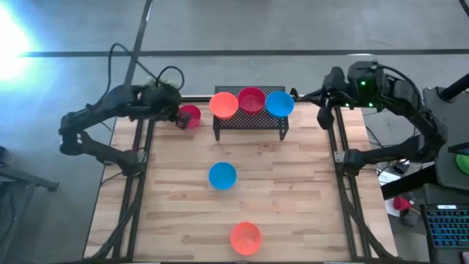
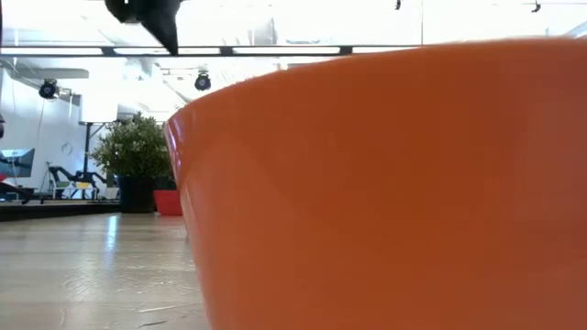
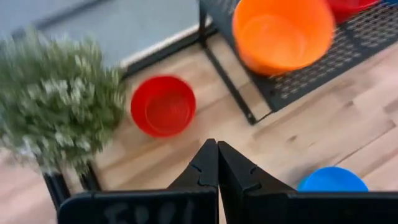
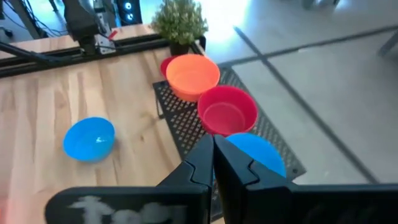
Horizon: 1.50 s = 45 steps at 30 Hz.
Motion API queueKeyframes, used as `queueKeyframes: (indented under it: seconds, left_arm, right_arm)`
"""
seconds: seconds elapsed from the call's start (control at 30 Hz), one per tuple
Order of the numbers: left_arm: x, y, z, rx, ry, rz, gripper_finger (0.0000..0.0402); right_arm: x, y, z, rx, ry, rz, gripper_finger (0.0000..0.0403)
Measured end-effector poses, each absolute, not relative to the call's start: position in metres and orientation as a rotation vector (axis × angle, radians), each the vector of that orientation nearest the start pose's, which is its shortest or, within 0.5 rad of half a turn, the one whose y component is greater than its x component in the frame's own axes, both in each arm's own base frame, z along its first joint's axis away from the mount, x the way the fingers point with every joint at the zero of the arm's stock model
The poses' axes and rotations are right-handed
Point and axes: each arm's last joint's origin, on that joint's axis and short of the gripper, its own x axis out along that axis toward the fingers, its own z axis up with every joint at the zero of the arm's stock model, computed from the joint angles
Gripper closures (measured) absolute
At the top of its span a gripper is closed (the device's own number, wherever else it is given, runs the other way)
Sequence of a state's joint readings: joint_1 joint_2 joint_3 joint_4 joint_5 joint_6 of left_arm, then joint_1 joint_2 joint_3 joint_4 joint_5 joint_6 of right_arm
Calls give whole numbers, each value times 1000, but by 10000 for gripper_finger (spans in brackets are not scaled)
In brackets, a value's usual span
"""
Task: Pick & Place Mini bowls
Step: Stack the red bowl on top of the red bowl on the shelf
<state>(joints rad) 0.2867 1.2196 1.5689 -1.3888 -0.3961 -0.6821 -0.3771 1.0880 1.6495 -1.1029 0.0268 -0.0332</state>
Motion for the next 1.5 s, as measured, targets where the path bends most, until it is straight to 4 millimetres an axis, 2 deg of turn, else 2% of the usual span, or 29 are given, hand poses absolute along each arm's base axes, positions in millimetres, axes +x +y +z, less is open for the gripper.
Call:
queueKeyframes:
  seconds: [0.17, 0.37, 0.63, 0.9, 1.1, 1.5]
  left_arm:
    - [183, 83, 385, -673, 868, 916, 402]
    - [189, 95, 354, -713, 976, 923, 398]
    - [198, 109, 332, -689, 984, 925, 340]
    - [203, 132, 302, -657, 1113, 908, 282]
    - [217, 144, 276, -516, 1270, 794, 278]
    - [236, 172, 226, -456, 1495, 711, 278]
  right_arm:
    - [133, -53, 476, -12, 487, -372, 394]
    - [123, -50, 480, -55, 456, -368, 394]
    - [119, -48, 481, -48, 445, -371, 394]
    - [120, -49, 481, 50, 431, -392, 394]
    - [124, -50, 479, 102, 432, -404, 394]
    - [144, -58, 473, 138, 476, -411, 394]
